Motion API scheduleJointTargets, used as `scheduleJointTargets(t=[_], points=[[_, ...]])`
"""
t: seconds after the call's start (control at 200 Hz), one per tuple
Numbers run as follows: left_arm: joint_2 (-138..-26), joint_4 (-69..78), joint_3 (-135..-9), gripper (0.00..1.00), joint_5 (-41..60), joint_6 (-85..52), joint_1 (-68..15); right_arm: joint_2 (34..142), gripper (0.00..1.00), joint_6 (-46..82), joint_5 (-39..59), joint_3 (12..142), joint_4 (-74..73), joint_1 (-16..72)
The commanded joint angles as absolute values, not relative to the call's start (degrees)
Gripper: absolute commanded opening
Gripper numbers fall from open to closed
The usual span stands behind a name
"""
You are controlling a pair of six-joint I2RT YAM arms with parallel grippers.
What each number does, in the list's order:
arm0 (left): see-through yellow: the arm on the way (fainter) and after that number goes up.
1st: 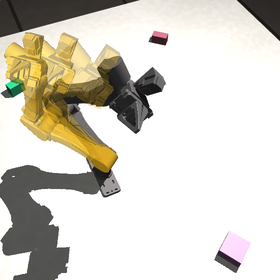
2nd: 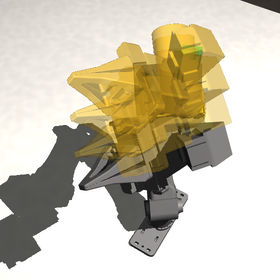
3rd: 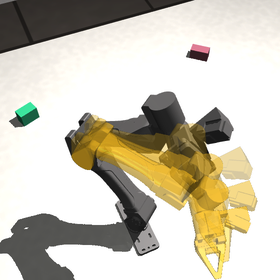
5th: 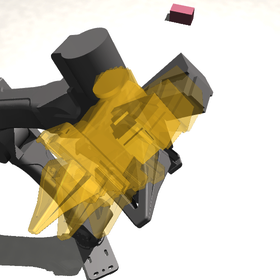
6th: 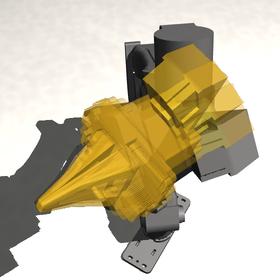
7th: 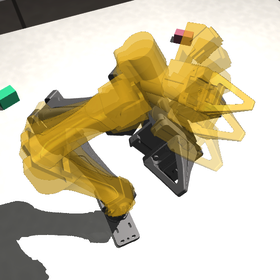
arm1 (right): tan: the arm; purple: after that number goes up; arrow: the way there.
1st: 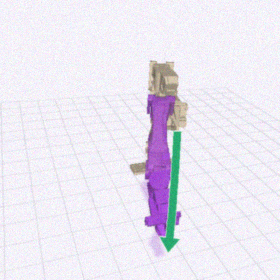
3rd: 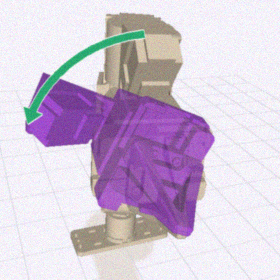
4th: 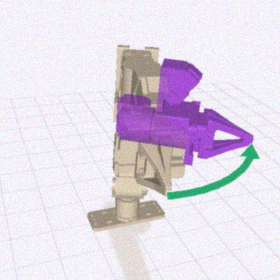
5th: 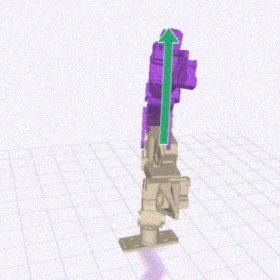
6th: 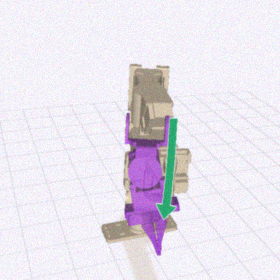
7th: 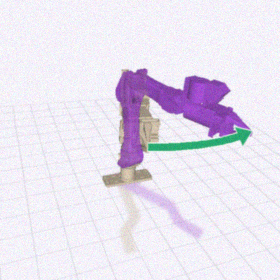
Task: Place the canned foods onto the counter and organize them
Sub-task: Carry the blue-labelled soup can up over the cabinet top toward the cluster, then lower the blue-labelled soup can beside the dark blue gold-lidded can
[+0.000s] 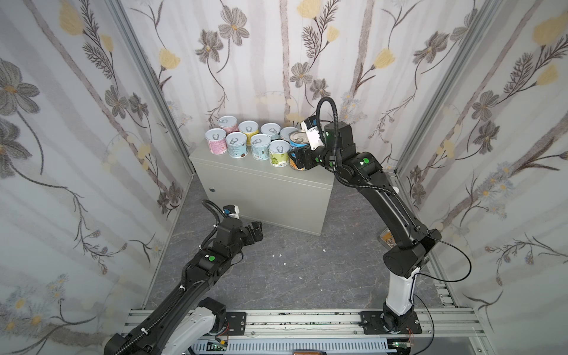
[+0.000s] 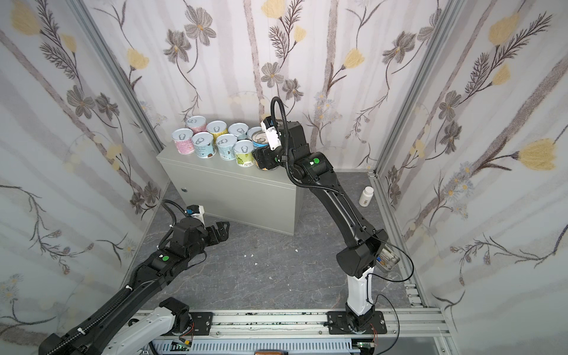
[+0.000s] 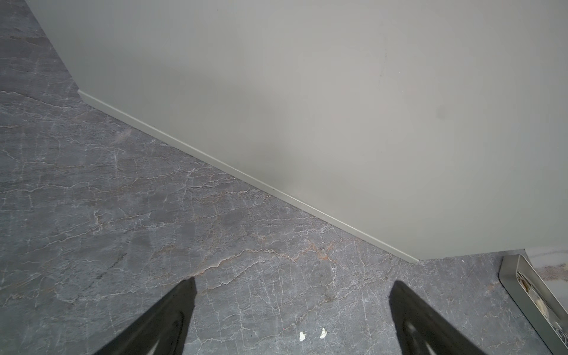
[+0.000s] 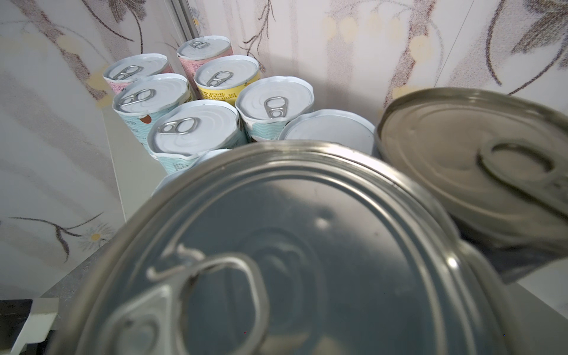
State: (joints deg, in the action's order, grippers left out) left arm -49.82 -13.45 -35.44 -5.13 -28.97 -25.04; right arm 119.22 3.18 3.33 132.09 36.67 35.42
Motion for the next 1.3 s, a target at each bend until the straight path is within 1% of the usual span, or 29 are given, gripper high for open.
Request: scheduleJointTargets(t=[0.0, 0.18, 0.57, 0.779, 1.029, 1.139, 1.294], points=[[-49.5, -11.5, -35.3, 1.0, -5.3, -29.7, -25.0, 119.4, 0.67, 2.7, 4.0, 132.8, 29.1, 35.3], [-49.3, -11.5, -35.2, 1.0, -5.3, -29.7, -25.0, 119.1, 0.79, 2.4, 4.5, 132.8, 29.2, 35.2], [-48.0, -11.8, -34.7, 1.0, -5.4, -29.9, -25.0, 117.0, 0.99, 2.0, 6.4, 132.8, 29.7, 35.2], [-47.2, -12.0, -35.0, 1.0, -5.3, -30.0, -25.0, 114.6, 1.0, 2.3, 6.3, 132.8, 30.0, 35.3], [-46.9, -13.3, -37.4, 1.0, -5.4, -29.4, -24.9, 108.9, 1.0, 5.3, 5.3, 132.4, 30.4, 34.4], [-46.9, -14.0, -38.5, 1.0, -5.6, -28.8, -25.0, 106.2, 0.99, 6.7, 5.6, 130.6, 30.3, 32.5], [-47.2, -14.6, -39.3, 1.0, -6.0, -28.0, -24.9, 103.9, 0.97, 9.5, 6.4, 125.6, 29.5, 27.7]])
